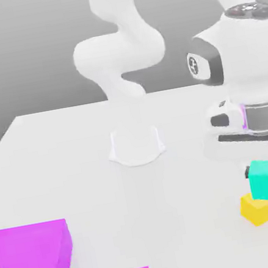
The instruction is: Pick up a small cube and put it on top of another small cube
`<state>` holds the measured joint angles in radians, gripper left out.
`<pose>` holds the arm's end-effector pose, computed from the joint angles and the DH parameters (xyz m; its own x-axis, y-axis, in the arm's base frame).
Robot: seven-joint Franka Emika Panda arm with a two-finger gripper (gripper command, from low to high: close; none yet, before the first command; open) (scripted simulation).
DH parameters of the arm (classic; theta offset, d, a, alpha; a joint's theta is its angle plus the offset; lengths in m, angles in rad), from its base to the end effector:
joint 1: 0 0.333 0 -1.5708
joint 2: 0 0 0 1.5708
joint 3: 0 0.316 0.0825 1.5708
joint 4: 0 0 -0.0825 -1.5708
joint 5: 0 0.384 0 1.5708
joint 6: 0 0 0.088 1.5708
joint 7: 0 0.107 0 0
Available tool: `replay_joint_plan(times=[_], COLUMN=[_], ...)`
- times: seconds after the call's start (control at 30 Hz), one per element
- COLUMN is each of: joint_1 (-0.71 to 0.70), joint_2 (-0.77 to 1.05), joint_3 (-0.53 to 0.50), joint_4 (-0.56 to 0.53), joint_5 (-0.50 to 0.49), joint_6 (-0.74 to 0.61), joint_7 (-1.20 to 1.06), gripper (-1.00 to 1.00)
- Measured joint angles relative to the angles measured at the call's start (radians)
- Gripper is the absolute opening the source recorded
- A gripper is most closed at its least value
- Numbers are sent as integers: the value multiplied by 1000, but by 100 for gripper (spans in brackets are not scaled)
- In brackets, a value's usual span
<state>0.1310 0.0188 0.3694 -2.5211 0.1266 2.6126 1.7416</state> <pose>0.4129 0.2230 0.2777 0.2220 -0.9710 -0.0890 -0.9745 -0.2178 -0.0549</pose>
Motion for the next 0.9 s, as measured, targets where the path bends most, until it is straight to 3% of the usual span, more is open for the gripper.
replay_joint_plan(times=[0.33, 0.7, 0.9], joint_1=[69, 64, 86], joint_2=[-34, 34, 134], joint_3=[38, 22, -14], joint_4=[-100, -90, -95], joint_5=[-103, -166, -266], joint_6=[6, 81, 160], joint_7=[398, 467, 540], gripper=[-100, -100, -100])
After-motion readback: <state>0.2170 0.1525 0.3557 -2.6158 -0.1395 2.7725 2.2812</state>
